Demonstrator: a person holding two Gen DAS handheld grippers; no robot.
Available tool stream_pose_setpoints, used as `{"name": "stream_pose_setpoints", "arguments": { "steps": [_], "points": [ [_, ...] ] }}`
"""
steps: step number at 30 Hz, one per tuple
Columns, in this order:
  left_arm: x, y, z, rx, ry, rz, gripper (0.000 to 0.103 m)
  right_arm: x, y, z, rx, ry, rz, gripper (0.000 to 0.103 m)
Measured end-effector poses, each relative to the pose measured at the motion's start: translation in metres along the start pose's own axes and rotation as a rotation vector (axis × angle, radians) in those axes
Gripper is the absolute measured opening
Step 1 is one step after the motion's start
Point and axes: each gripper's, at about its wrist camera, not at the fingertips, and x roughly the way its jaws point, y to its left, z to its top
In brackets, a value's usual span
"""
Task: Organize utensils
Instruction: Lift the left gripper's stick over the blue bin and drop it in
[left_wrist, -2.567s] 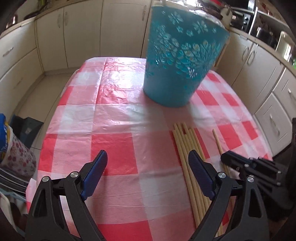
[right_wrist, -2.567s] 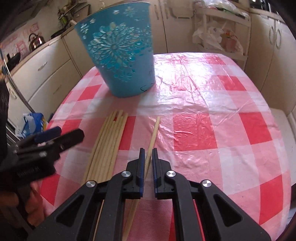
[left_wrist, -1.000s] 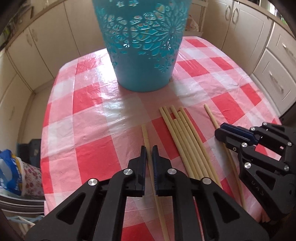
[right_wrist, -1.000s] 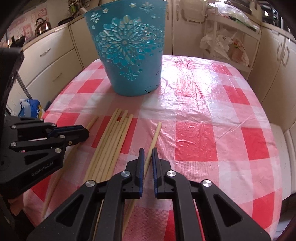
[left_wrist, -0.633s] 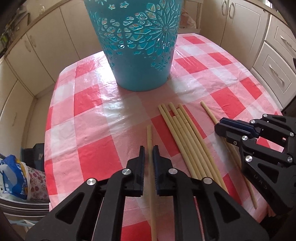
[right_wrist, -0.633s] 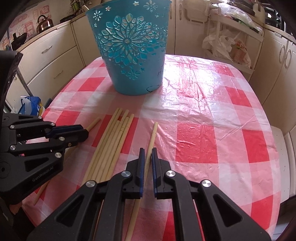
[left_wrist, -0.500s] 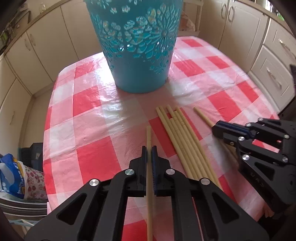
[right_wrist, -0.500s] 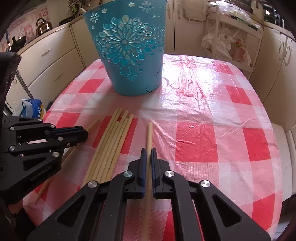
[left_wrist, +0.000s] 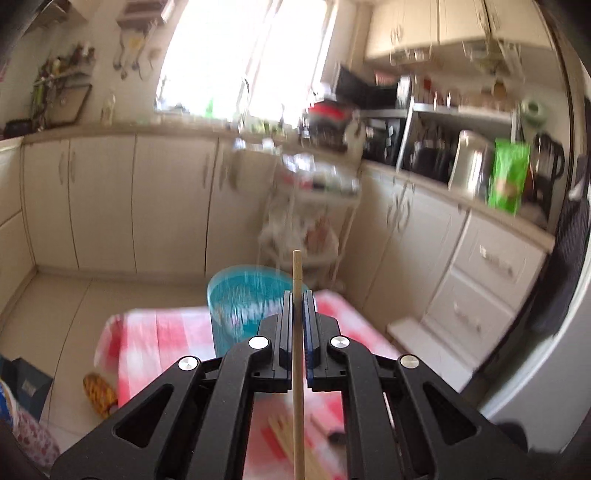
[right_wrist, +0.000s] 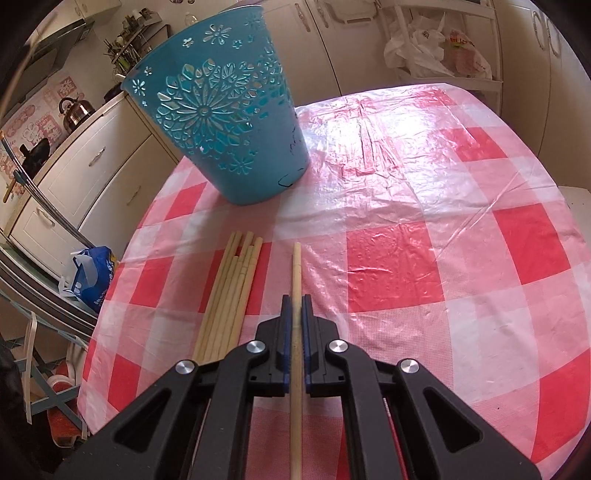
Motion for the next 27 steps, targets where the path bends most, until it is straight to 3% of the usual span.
{"name": "stream_pose_setpoints", "arguments": {
  "steps": [3, 9, 14, 19, 27],
  "points": [
    [0.004, 0.004, 0.032, -0.027, -0.117, 0.029, 0.005, -0.001, -0.001, -0.001, 0.001, -0.002, 0.002, 0.006],
    [0.037, 0.01, 0.073, -0.092, -0.254, 0.077, 0.005, -0.001, -0.003, 0.0, -0.001, -0.004, 0.001, 0.006],
    [0.081, 0.007, 0.078, -0.084, -0.332, 0.211, 0.005, -0.001, -0.002, 0.0, -0.008, -0.004, -0.003, 0.006],
    [0.123, 0.018, 0.065, -0.113, -0.312, 0.268, 0.005, -0.001, -0.001, 0.0, -0.014, -0.004, -0.007, 0.006],
    [0.142, 0.013, 0.019, -0.055, -0.202, 0.279, 0.005, 0.0, 0.0, 0.0, -0.023, -0.004, -0.011, 0.006]
  ]
}}
